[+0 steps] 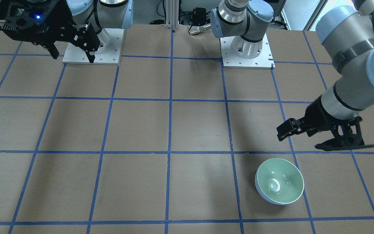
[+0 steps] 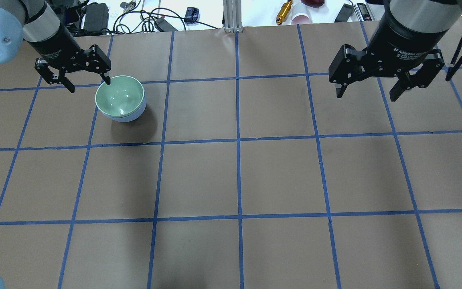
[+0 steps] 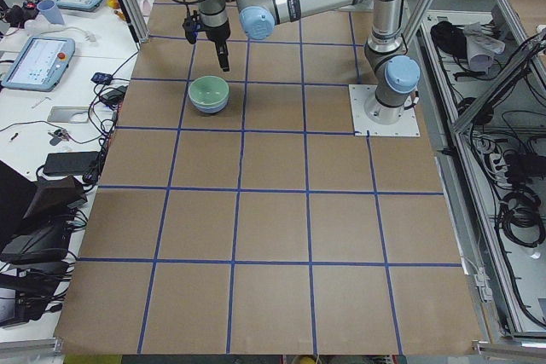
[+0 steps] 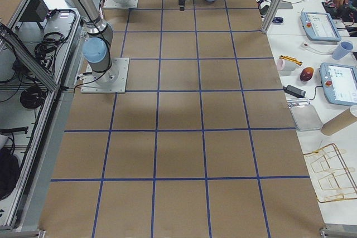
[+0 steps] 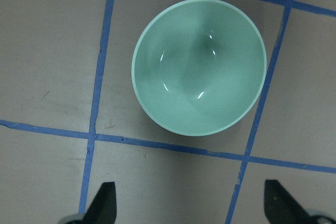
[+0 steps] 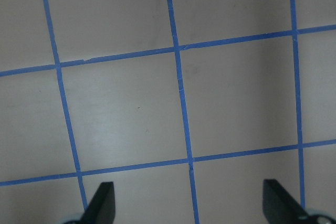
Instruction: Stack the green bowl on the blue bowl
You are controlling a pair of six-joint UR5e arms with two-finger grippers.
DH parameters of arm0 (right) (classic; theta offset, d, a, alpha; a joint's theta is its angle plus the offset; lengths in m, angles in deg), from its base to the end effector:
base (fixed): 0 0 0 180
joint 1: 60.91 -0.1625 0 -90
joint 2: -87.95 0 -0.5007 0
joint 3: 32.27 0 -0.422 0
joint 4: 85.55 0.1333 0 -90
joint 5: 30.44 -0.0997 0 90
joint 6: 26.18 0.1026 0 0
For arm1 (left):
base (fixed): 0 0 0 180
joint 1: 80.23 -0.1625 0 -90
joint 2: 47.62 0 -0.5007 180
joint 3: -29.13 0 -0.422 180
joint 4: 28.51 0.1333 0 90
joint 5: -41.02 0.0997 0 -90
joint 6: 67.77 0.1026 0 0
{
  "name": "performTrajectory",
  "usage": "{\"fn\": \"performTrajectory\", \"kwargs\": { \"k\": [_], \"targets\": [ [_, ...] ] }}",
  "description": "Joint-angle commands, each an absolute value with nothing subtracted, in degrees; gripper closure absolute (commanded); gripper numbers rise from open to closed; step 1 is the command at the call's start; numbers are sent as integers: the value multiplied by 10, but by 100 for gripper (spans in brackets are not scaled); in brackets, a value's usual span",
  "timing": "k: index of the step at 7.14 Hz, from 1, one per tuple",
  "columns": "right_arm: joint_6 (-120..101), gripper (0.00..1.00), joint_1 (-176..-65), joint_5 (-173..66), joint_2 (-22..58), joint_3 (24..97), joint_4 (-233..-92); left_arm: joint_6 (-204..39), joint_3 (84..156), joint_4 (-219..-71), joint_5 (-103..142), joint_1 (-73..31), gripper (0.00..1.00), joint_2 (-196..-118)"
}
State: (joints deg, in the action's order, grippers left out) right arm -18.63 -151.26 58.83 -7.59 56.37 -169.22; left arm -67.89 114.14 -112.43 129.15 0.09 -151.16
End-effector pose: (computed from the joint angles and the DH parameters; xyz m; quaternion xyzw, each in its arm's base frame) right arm 0.1375 -0.4705 0.6100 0.0628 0.9980 -0.0045 0.0067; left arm -0.0288 -0.6437 0.4798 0.0857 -0.9960 -0.0201 0.0181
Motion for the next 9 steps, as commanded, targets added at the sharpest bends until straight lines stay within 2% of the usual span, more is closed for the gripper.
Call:
{"fn": "performTrajectory", "kwargs": {
  "k": [1,4,9],
  "targets": [
    [-186,0,-1513,589,-76,563,-1692,-728,1152,-1120,1300,69,0,-1471],
    [-186,0,-1513,589,-76,563,-1691,-721,1155,-1126,1297,84,0,-1438],
    [-186,0,-1513,589,-76,564,-1691,-721,1153,-1121,1299,100,0,-1432]
  ]
}}
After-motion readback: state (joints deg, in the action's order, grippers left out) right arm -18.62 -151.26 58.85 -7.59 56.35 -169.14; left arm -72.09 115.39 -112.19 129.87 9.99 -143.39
